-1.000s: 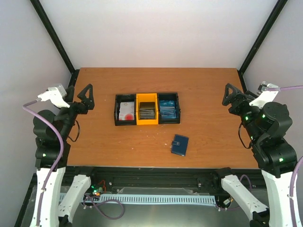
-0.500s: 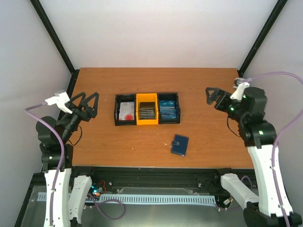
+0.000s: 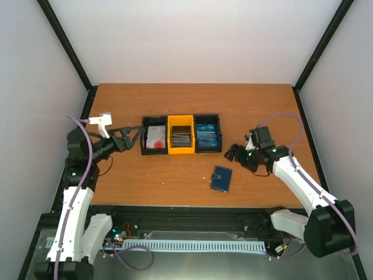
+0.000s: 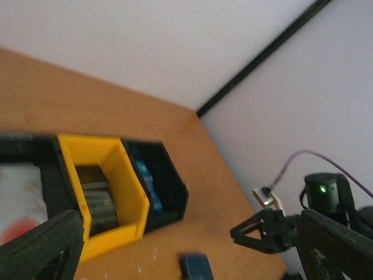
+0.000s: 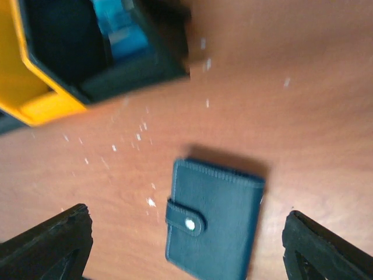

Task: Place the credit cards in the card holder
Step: Open the card holder at the center of the board.

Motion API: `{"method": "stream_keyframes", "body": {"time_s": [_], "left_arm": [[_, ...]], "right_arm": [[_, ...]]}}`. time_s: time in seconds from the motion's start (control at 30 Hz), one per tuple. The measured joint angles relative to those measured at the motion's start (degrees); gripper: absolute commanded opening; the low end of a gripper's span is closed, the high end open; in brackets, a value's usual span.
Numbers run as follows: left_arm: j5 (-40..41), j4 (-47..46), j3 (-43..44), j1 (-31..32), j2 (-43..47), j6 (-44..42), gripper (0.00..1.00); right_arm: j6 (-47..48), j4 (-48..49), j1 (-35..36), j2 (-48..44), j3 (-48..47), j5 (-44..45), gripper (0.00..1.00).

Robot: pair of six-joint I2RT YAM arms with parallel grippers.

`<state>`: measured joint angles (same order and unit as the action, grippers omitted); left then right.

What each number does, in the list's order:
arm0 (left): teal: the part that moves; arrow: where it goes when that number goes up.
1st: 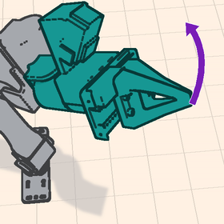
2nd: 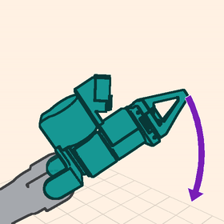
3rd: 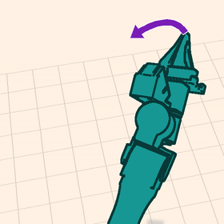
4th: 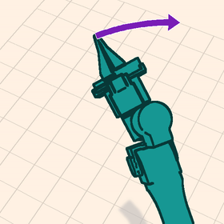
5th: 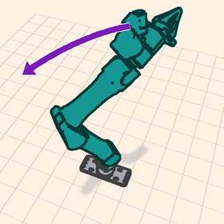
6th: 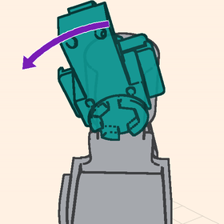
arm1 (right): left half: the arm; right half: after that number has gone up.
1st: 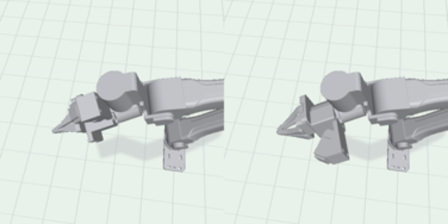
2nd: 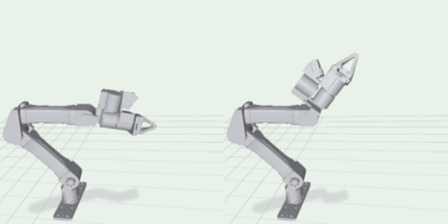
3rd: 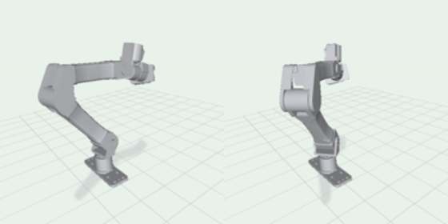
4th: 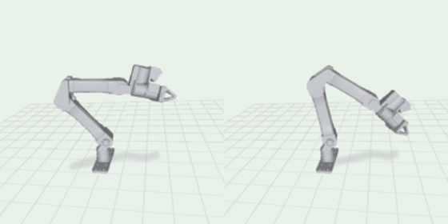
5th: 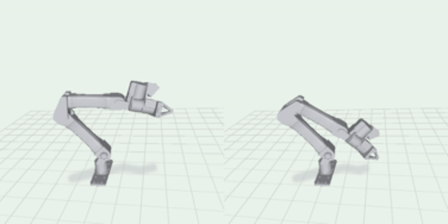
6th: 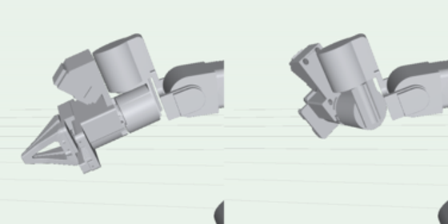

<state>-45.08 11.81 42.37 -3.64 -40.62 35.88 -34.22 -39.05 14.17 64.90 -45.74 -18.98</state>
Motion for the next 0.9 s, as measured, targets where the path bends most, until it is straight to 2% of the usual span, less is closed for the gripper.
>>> {"method": "stream_keyframes", "body": {"time_s": [0.1,0.2,0.33,0.6,0.77,0.9], "left_arm": [[-0.48,-0.07,-3.34,3.58,-0.74,-0.09,1.0],[-0.13,-0.2,-6.99,8.13,-2.49,-0.07,0.96],[1.77,-0.24,-9.57,14.8,-6.67,0.0,0.94],[9.94,0.72,-6.84,30.49,-25.31,-1.66,0.91],[12.81,0.42,-1.18,37.83,-35.36,-3.26,0.69],[13.03,-0.59,4.09,43.19,-43.89,-5.09,0.6]], "right_arm": [[-3.02,1.49,4.87,0.37,4.24,-0.02,0.79],[-5.57,2.6,9.18,2.45,6.38,1.07,0.68],[-8.11,3.37,12.41,4.79,8.13,3.41,0.57],[-10.75,5.03,12.79,6.1,10.1,7.67,0.47],[-11.93,7.67,12.74,6.38,13.05,7.8,0.43],[-12.92,10.12,12.39,6.01,15.45,7.54,0.4]]}}
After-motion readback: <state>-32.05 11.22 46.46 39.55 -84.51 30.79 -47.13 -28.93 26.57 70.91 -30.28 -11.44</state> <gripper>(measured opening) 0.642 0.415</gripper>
